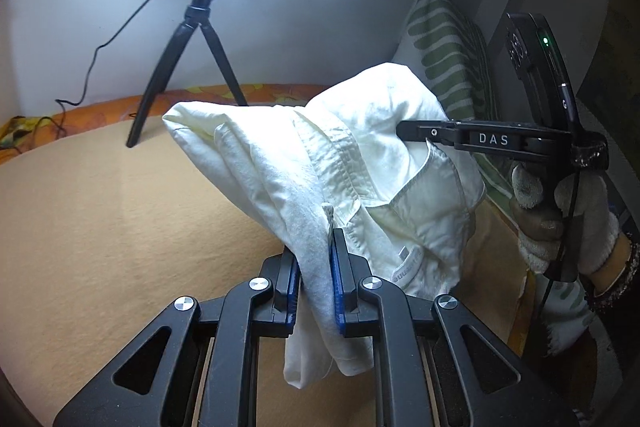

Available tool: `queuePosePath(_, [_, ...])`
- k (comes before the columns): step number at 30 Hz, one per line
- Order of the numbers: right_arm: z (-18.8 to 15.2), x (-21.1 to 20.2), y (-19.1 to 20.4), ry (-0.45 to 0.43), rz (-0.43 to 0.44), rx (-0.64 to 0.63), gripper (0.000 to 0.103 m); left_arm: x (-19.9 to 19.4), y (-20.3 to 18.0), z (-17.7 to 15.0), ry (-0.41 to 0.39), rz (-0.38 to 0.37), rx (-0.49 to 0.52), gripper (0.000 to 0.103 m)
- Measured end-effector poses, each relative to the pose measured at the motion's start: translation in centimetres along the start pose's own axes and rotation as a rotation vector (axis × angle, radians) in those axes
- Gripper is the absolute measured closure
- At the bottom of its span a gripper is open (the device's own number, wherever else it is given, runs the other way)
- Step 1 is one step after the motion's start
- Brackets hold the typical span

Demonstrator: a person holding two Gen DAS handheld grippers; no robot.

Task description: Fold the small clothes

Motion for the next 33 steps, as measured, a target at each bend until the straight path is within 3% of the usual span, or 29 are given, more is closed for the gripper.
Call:
queuePosePath(5, [0.2,1.4,-1.9,0.019,-0.046,0.022,0.093,1.1,-0.2,0.3,0.016,0.031,0.011,0.09])
queuePosePath(10, [0.0,1.5,-3.0,0.024,-0.121,0.04,0.086,1.1,-0.6,0.8,0.022,0.064,0.028,0.083])
queuePosePath(12, [0.1,1.0,-3.5,0.003,-0.169,0.045,0.073,0.9,-0.7,0.9,0.024,0.074,0.039,0.06])
queuePosePath(15, [0.4,0.0,-3.7,-0.02,-0.171,0.058,0.065,0.4,-1.2,1.4,-0.007,0.068,0.057,0.053])
queuePosePath(17, [0.4,-0.7,-3.6,-0.037,-0.179,0.06,0.049,-0.1,-1.4,1.5,-0.018,0.066,0.064,0.044])
queuePosePath(22, [0.3,-2.4,-2.7,-0.087,-0.204,0.054,0.025,-1.3,-2.0,1.3,-0.03,0.088,0.073,0.035])
queuePosePath(33, [-1.7,-5.8,-0.3,-0.15,-0.245,0.092,0.007,-5.0,-3.4,-0.4,-0.068,0.126,0.107,0.032])
Point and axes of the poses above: each gripper's, at about its wrist camera, not at the fingertips, and x roughly the way its jaws point, y to its left, z to its top, the point moved 5 cm from there along x, roughly the way its jaws point, and after that the axes turned 6 degrees about y, right-handed, at the moved point
